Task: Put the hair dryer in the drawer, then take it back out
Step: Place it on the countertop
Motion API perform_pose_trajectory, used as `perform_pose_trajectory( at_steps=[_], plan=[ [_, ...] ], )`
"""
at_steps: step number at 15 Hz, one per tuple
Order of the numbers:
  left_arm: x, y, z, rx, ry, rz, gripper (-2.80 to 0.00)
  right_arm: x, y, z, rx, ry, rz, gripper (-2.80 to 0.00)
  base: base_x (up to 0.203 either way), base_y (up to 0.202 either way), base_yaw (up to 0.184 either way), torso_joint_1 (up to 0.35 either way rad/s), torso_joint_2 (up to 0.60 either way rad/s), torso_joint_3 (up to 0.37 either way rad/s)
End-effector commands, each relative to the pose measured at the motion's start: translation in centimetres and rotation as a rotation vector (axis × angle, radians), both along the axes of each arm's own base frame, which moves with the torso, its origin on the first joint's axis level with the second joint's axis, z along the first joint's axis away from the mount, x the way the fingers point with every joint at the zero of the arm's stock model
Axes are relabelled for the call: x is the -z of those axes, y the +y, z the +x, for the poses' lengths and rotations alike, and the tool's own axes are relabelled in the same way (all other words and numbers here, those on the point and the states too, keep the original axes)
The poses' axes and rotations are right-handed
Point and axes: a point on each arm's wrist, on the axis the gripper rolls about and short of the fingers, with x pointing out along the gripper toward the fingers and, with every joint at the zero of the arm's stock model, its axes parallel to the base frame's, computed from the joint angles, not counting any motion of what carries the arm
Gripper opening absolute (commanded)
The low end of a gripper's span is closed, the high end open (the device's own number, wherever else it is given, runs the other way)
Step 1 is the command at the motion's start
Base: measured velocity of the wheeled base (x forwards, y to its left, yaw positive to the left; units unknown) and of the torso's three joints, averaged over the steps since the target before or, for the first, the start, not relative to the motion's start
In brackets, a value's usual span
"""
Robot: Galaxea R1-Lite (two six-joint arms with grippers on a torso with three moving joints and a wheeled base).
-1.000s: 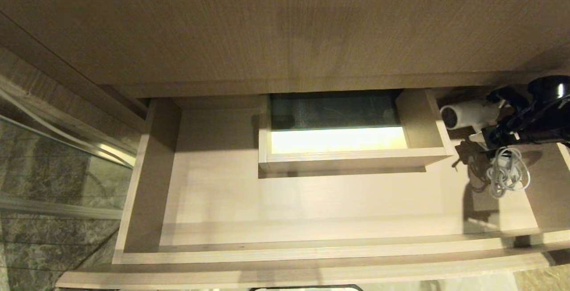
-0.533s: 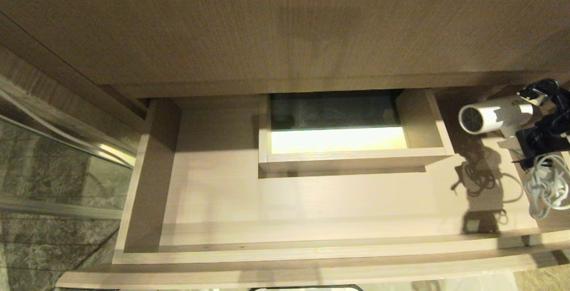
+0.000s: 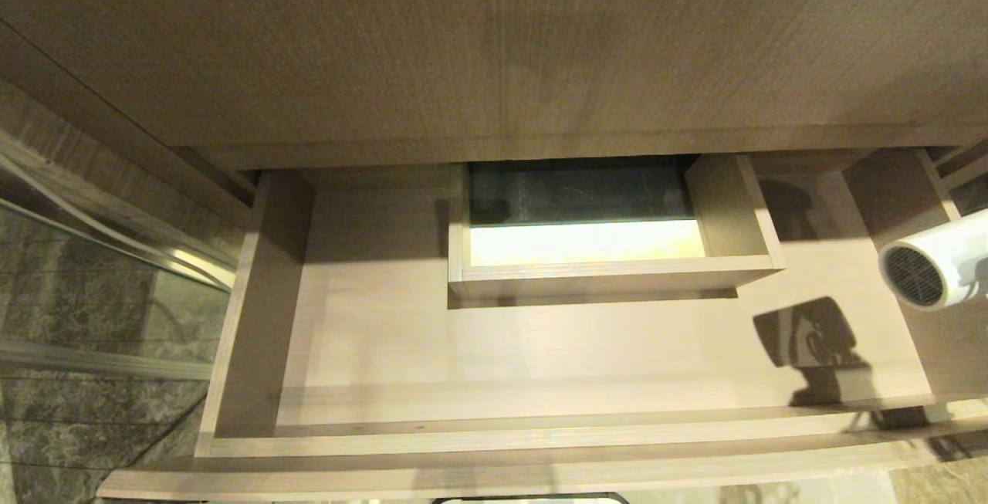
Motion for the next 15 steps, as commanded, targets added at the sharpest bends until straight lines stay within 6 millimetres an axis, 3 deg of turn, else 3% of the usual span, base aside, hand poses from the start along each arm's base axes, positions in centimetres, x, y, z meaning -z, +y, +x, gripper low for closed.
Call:
perform_pose_trajectory(
  at_steps=[1,9,12,15],
  plan=[
    [0.0,0.0,0.0,0.000,0.001,0.000,-2.80,-2.5,2.7,-6.2,-0.008,-0.214,-0.096,-2.80,0.000,0.000,0.000,0.000,0.00,0.000],
    [0.0,0.0,0.0,0.000,0.000,0.000,-2.80,-7.0,7.5,-18.5,-0.015,-0.786,-0.292,-2.80,0.000,0.000,0.000,0.058,-0.03,-0.019],
    [0.0,0.0,0.0,0.000,0.001,0.000,-2.80,-6.9,8.6,-21.6,-0.021,-0.856,-0.315,-2.80,0.000,0.000,0.000,0.239,-0.54,-0.222],
    [0.0,0.0,0.0,0.000,0.001,0.000,-2.80,-6.9,9.0,-22.7,-0.025,-0.900,-0.328,-2.80,0.000,0.000,0.000,0.207,-0.44,-0.179]
  ],
)
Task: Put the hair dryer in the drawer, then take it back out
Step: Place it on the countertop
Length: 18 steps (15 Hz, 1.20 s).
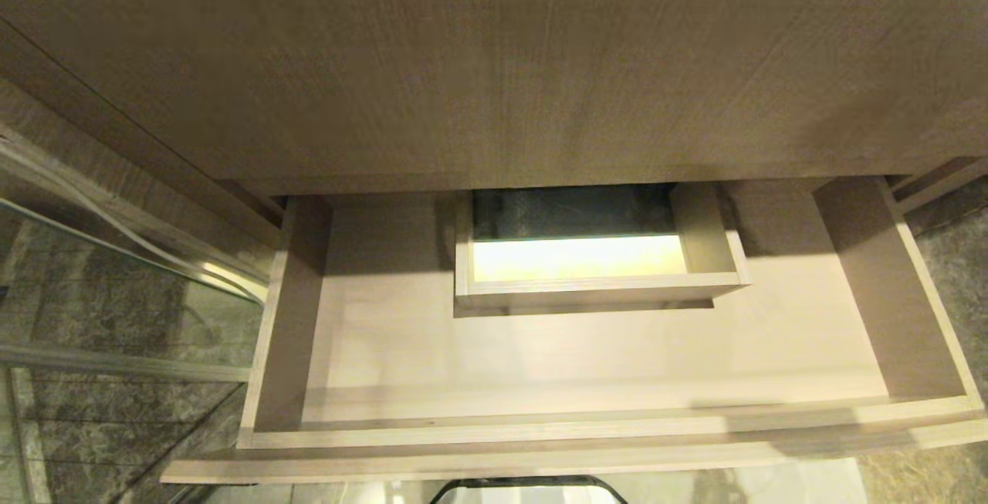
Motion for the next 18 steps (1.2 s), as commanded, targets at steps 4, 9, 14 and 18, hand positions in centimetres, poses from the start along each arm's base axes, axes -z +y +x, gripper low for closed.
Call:
perform_pose_trajectory(
  at_steps=[4,9,14,18],
  plan=[
    [0.0,0.0,0.0,0.000,0.000,0.000,-2.80,-1.1,0.3,-1.2,-0.013,-0.055,-0.023,-2.80,0.000,0.000,0.000,0.130,-0.47,-0.211],
    [0.0,0.0,0.0,0.000,0.001,0.000,-2.80,-4.8,-0.4,0.6,-0.020,-0.083,-0.010,-2.80,0.000,0.000,0.000,0.331,-0.48,-0.232],
    [0.0,0.0,0.0,-0.001,0.001,0.000,-2.80,-10.4,-1.8,4.6,-0.019,-0.083,-0.006,-2.80,0.000,0.000,0.000,0.290,-0.52,-0.247],
    [0.0,0.0,0.0,-0.001,0.001,0.000,-2.80,-13.3,-3.0,8.1,-0.056,-0.062,-0.021,-2.80,0.000,0.000,0.000,0.231,-0.44,-0.215]
  ],
)
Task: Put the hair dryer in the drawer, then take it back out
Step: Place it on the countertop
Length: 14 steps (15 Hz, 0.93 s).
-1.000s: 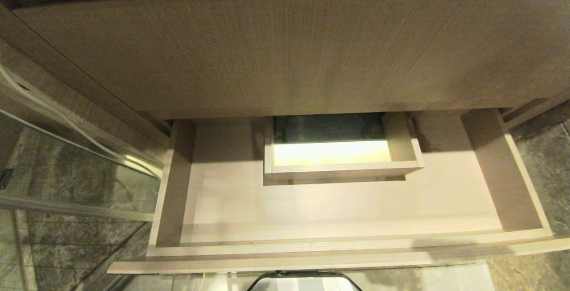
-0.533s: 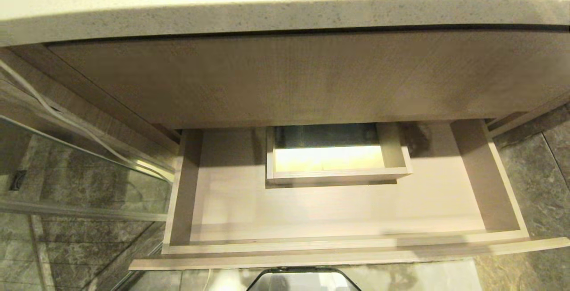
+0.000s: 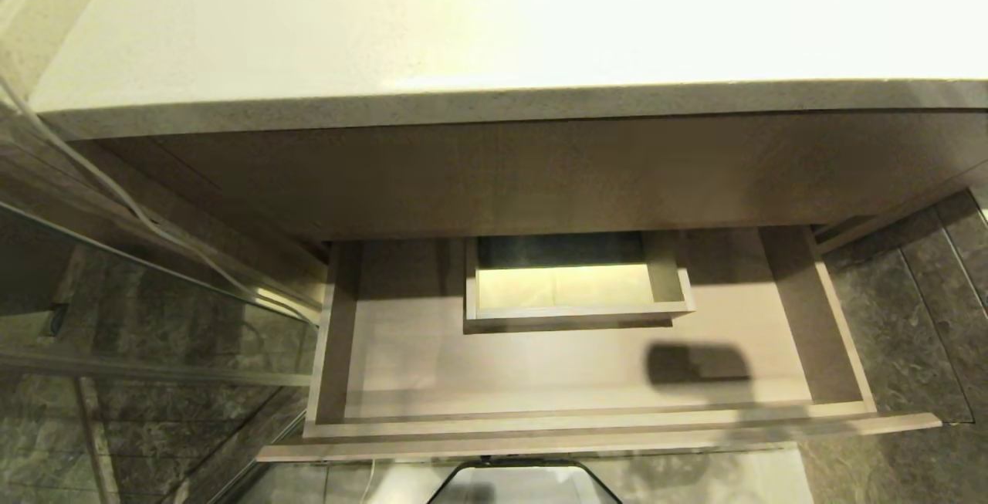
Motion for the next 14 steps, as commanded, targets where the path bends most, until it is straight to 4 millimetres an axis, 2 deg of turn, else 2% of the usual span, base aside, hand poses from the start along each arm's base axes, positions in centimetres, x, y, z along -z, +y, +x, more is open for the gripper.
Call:
perform_pose_trajectory(
  at_steps=[1,5,9,11,14],
  plan=[
    [0.1,0.0,0.0,0.001,0.002,0.000,-2.80,-1.9,-1.5,4.7,-0.029,0.076,-0.012,-2.80,0.000,0.000,0.000,0.078,-0.13,-0.072],
    [0.1,0.0,0.0,0.001,0.002,0.000,-2.80,-3.3,-2.2,8.8,-0.109,0.200,-0.149,-2.80,0.000,0.000,0.000,0.210,-0.04,0.160],
    [0.1,0.0,0.0,-0.001,0.002,0.000,-2.80,-2.4,-2.2,11.9,-0.214,0.311,-0.157,-2.80,0.000,0.000,0.000,0.336,-0.03,0.291],
    [0.1,0.0,0.0,-0.001,0.002,0.000,-2.80,-2.1,-2.2,12.8,-0.255,0.345,-0.150,-2.80,0.000,0.000,0.000,0.324,-0.07,0.254],
    [0.0,0.0,0.0,0.001,0.001,0.000,-2.80,-0.3,-1.9,14.3,-0.545,0.485,-0.172,-2.80,0.000,0.000,0.000,0.107,-0.02,0.091]
  ],
)
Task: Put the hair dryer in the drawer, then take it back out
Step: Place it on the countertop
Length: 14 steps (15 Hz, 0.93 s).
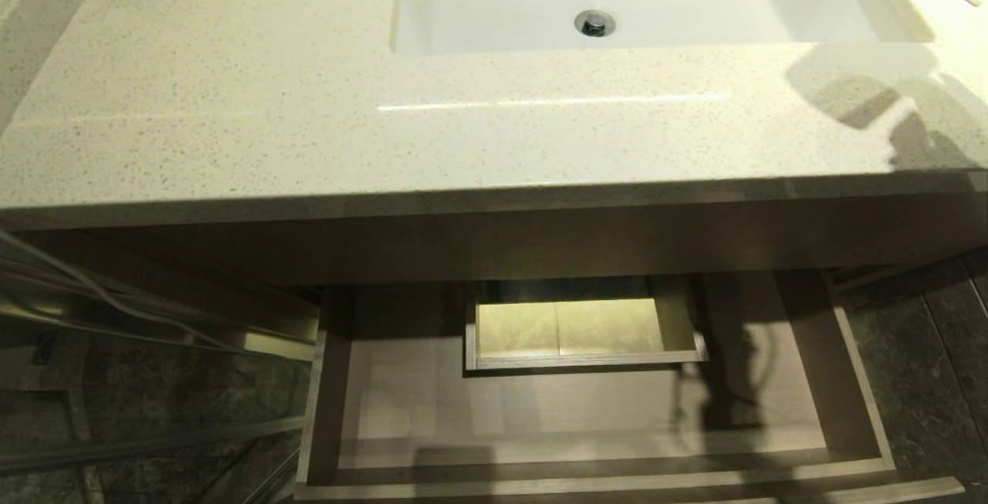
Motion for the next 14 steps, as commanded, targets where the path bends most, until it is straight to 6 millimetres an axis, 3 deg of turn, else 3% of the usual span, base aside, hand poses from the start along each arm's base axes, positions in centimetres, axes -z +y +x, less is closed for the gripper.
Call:
perform_pose_trajectory(
  at_steps=[1,5,7,10,14],
  plan=[
    [0.0,0.0,0.0,0.001,0.002,0.000,-2.80,1.6,0.2,1.6,-0.208,0.146,0.019,-2.80,0.000,0.000,0.000,0.023,-0.02,0.028],
    [0.0,0.0,0.0,0.001,0.001,0.000,-2.80,3.7,0.4,2.5,-0.433,0.259,-0.074,-2.80,0.000,0.000,0.000,0.000,0.00,0.000],
    [0.0,0.0,0.0,0.000,0.002,0.000,-2.80,3.8,0.3,2.7,-0.409,0.272,-0.076,-2.80,0.000,0.000,0.000,0.000,0.00,0.000],
    [0.0,0.0,0.0,0.001,0.001,0.000,-2.80,2.9,0.5,3.4,-0.345,0.267,0.055,-2.80,0.000,0.000,0.000,0.000,0.00,0.000],
    [0.0,0.0,0.0,-0.001,0.002,0.000,-2.80,1.5,3.2,5.0,-0.345,0.195,0.193,-2.80,0.000,0.000,0.000,0.000,0.00,0.000]
  ],
)
